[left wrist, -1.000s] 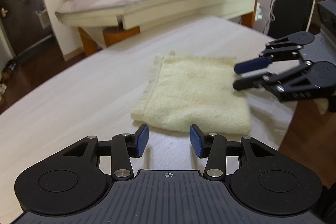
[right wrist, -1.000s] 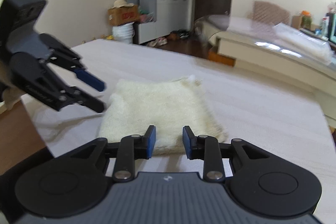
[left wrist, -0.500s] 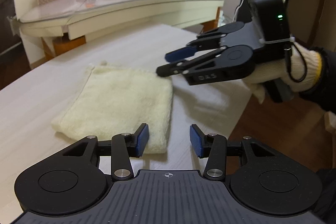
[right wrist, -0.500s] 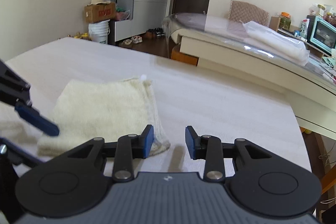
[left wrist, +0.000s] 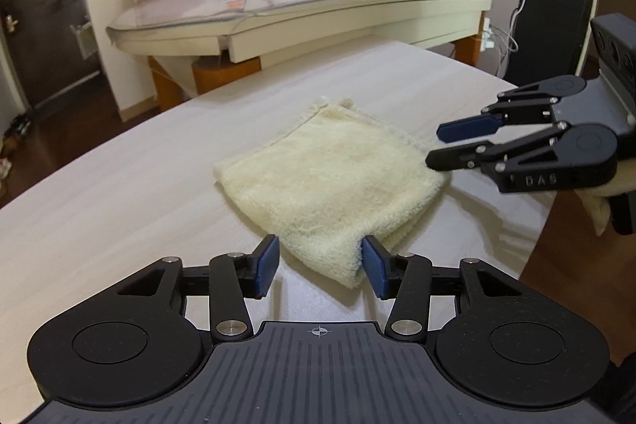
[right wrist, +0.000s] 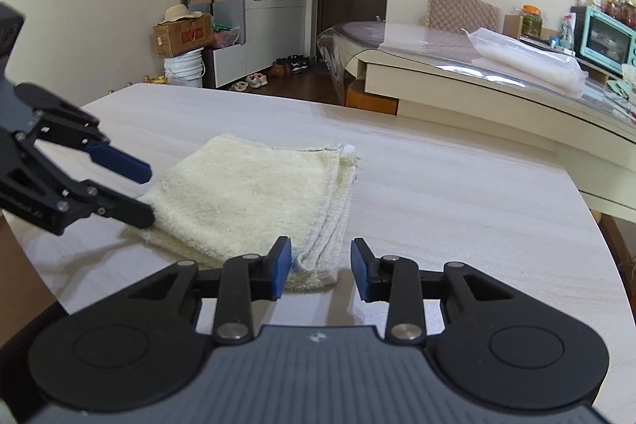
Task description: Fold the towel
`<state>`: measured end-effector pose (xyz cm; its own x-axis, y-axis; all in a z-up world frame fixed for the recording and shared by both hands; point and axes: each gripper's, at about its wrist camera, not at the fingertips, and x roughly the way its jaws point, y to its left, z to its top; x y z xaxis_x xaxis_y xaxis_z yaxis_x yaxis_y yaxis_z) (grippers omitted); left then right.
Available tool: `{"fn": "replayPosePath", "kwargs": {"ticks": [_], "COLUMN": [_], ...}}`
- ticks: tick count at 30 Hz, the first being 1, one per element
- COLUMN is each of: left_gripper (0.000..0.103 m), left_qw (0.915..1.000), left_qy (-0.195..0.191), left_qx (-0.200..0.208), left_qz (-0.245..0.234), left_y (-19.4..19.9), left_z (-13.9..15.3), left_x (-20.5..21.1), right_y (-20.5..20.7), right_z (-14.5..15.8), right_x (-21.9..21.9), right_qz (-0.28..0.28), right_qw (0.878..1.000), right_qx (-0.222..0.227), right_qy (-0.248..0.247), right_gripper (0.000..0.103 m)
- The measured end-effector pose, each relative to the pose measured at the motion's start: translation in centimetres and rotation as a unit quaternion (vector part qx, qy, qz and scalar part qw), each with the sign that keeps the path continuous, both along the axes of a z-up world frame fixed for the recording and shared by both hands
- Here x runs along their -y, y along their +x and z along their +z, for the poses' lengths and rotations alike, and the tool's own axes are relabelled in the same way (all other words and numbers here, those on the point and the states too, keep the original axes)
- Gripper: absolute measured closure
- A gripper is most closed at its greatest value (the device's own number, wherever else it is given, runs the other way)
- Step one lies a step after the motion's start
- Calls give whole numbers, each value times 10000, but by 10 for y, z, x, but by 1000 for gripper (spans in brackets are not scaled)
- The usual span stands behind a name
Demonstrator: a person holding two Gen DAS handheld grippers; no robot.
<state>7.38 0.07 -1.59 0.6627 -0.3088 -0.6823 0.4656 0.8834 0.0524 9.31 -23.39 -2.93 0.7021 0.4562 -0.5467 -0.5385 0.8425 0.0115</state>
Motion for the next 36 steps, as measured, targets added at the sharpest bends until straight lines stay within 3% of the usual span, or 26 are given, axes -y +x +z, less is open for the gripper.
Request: {"fn": "replayPosePath", "kwargs": {"ticks": [2, 7, 11, 12, 15, 23, 36], "left_gripper": [50, 31, 15, 10, 10, 2, 1], "left_qw": [9998, 9968, 9923, 9912, 9872, 9761, 9696], "left_qy": [-95, -226, -175, -176, -131, -490, -580], "left_qx": [22, 156, 338, 390, 558, 604, 523], "left_qz": [175, 749, 1182, 1255, 1488, 2029, 2318], "left_y": [-8, -34, -54, -58, -71, -89, -108], "left_z": [2, 1, 0, 0, 1, 5, 8], "left_x": [-2, 2, 8, 10, 15, 14, 19], "right_y": [-6, -27, -45, -49, -62, -87, -106], "right_z": [4, 8, 12, 14, 19, 26, 35], "right_x": [4, 10, 13, 14, 18, 22, 16], "right_qz": [-45, -232, -456, -497, -622, -946, -681], "right_qw": [10000, 9996, 9984, 9979, 9959, 9935, 9966], "right_qx": [12, -60, 23, 57, 159, 344, 311], "right_qy": [26, 134, 337, 414, 642, 530, 348], "right_gripper": [58, 54, 17, 14, 1, 0, 0]}}
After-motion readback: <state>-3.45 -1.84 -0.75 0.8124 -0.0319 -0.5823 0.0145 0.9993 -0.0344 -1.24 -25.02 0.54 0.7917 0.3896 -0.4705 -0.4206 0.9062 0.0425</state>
